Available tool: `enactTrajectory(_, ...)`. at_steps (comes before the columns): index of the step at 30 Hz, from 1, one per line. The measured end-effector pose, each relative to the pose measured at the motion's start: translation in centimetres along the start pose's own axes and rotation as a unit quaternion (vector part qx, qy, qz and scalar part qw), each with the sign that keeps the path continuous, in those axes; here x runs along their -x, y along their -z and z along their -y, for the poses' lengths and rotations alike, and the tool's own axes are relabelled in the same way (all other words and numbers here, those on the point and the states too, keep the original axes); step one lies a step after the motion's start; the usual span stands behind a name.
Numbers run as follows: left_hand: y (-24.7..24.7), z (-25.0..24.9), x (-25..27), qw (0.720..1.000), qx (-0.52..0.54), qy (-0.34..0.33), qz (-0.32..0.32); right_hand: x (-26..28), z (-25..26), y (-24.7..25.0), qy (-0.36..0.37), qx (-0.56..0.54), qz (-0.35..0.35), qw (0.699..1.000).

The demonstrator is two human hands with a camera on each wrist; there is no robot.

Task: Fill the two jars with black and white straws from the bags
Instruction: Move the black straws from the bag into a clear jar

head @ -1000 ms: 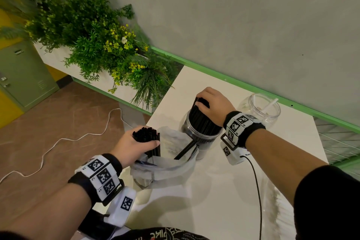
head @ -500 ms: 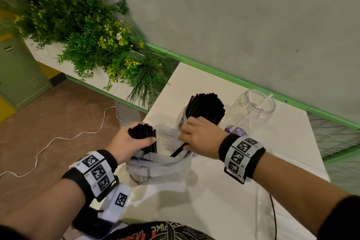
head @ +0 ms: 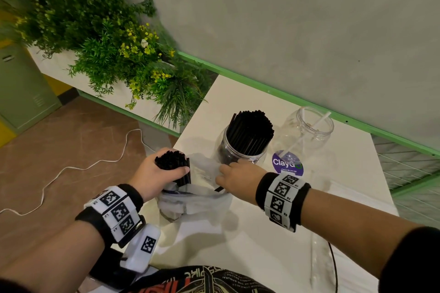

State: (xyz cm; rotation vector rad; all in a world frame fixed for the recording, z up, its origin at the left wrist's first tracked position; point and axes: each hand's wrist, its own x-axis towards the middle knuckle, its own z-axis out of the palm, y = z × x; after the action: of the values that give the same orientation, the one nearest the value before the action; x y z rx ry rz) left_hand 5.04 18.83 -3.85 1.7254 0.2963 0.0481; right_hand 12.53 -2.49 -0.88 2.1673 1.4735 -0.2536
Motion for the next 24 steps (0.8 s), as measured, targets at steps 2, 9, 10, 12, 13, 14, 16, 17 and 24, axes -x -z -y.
enactTrajectory(2,0.0,0.0,0.2,1.000,0.000,-0.002,0.002,0.1,-0.4,0.4,-0.008,-0.081,0.012,0.997)
enactTrajectory(9,-0.6,-0.3,0.2,1.000,-0.020,-0.015,-0.010,0.7,-1.6,1.7,-0.143,-0.561,-0.215,0.786)
enactTrajectory(10,-0.9,-0.5,0.2,1.000,-0.021,-0.016,-0.013,0.6,-1.3,1.9,-0.154,-0.616,-0.239,0.734)
enactTrajectory(12,-1.7,-0.9,0.1,1.000,-0.008,-0.015,-0.015,0.2,-0.5,2.3,-0.161,-0.686,-0.280,0.652)
enactTrajectory(13,-2.1,-1.1,0.1,1.000,0.007,-0.015,-0.013,-0.1,0.0,2.3,-0.165,-0.696,-0.302,0.630)
enactTrajectory(14,-2.5,-1.3,0.1,1.000,0.018,-0.016,-0.008,-0.3,0.5,2.4,-0.172,-0.690,-0.325,0.624)
enactTrajectory(16,-3.0,-1.3,0.1,1.000,0.024,-0.019,-0.003,-0.7,1.5,2.1,-0.187,-0.652,-0.362,0.640)
enactTrajectory(17,-3.0,-1.1,0.1,0.999,0.029,-0.018,-0.003,-0.9,2.1,1.8,-0.194,-0.638,-0.371,0.646)
enactTrajectory(24,-1.8,0.4,0.5,0.996,0.063,-0.015,0.068,-1.2,5.2,0.0,-0.141,-0.776,-0.292,0.540)
